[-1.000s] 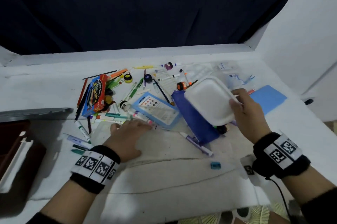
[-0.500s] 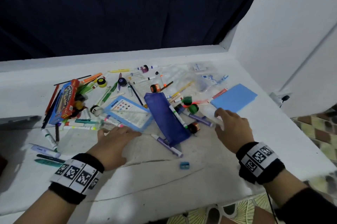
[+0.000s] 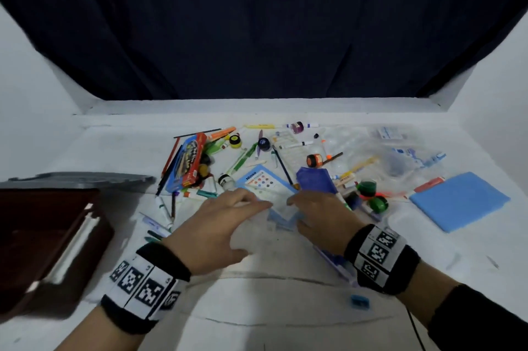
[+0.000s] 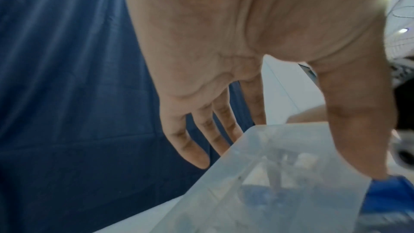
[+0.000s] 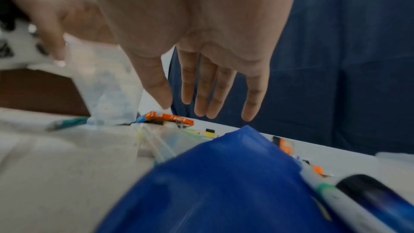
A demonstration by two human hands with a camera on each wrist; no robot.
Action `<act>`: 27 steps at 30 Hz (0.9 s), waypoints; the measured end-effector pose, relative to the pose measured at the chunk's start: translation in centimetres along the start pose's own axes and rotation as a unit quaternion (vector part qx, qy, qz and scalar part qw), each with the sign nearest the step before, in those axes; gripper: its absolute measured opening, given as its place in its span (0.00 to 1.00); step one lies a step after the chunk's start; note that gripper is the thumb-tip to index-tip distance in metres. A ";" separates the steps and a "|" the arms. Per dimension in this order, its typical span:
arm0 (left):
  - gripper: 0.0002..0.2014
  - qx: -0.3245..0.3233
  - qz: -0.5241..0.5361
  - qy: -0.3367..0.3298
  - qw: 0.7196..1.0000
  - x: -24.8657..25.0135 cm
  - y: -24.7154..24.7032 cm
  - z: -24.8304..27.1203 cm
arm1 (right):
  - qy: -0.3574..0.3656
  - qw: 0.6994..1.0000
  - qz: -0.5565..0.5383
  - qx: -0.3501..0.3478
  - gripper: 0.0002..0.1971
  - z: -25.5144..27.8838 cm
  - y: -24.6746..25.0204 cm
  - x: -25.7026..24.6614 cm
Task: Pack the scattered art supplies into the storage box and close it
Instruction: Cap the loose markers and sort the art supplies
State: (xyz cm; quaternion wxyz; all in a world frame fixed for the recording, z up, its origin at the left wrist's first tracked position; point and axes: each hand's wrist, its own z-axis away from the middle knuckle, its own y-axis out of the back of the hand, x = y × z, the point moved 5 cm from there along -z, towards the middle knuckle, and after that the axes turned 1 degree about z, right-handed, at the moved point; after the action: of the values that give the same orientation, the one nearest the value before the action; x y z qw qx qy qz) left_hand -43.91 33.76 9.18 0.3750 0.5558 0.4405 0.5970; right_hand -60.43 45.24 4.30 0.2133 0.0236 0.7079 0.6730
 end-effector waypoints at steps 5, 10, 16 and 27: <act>0.43 0.089 0.061 0.020 0.994 -1.7 4.6 3.3 | -0.053 0.980 0.169 -0.096 0.33 -3.1 -3.6 -0.1; 0.43 0.203 0.176 0.046 0.962 -3.7 8.4 6.1 | -0.079 0.966 0.213 -0.125 0.32 -4.3 -4.4 0.0; 0.39 0.326 0.398 0.046 0.856 -6.7 10.2 7.7 | -0.058 0.981 0.176 -0.061 0.34 -5.0 -3.0 -0.1; 0.51 0.357 0.749 0.082 0.552 -9.0 6.4 5.7 | -0.207 0.704 -0.677 0.056 0.12 -3.6 3.8 -0.7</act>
State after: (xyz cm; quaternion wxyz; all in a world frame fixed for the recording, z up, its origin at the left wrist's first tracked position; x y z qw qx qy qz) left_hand -37.10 23.81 12.18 -0.4751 0.7220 0.0706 0.4980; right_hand -61.99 41.97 8.17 0.7511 -0.3109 0.5078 0.2854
